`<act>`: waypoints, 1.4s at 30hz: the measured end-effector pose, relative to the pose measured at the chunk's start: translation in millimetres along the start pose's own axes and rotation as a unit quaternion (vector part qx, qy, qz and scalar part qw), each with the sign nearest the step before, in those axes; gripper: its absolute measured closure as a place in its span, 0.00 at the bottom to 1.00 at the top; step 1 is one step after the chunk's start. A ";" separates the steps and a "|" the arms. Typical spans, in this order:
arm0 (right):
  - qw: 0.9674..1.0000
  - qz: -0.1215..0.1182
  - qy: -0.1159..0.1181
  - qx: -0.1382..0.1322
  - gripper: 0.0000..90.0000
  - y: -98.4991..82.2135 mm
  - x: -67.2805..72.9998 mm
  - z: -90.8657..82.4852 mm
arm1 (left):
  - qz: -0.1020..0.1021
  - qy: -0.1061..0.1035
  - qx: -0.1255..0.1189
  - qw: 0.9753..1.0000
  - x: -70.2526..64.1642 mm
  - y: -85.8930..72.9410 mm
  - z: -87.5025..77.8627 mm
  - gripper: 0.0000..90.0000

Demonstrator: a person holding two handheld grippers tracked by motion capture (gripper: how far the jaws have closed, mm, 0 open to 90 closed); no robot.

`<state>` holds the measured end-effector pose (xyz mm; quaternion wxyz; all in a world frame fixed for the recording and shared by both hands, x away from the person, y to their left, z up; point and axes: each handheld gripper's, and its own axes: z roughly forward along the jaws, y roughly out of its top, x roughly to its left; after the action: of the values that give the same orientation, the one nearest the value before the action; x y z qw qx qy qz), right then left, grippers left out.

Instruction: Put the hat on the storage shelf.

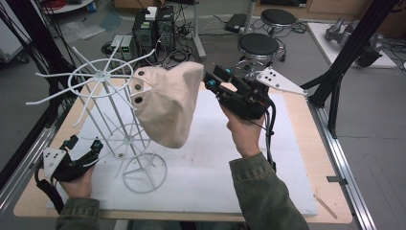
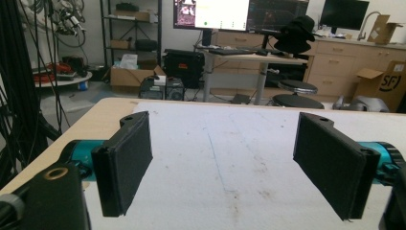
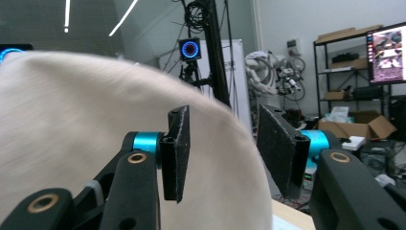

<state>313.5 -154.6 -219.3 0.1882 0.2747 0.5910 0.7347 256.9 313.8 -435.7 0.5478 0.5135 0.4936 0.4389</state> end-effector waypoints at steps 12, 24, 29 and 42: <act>0.999 -0.003 -0.031 0.006 0.55 -7.0 -9.4 -13.5 | 0.000 -0.001 0.001 1.000 -0.7 -0.2 0.2 0.23; 0.996 -0.012 -0.086 0.020 0.37 -20.7 -18.2 -32.4 | -0.001 -0.001 0.001 1.000 -1.0 -0.5 0.3 0.23; 0.991 -0.018 -0.131 0.030 0.31 -30.6 -22.0 -46.1 | -0.001 -0.003 0.001 1.000 -1.9 -0.3 0.0 0.23; 0.969 -0.025 -0.240 0.051 0.16 -64.8 -30.7 -85.8 | 0.001 -0.005 0.002 1.000 -3.7 0.0 -1.0 0.23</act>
<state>280.6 -223.8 -300.8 0.3285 0.4373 0.5724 0.6110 255.4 310.3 -435.4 0.5491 0.5169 0.4912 0.4359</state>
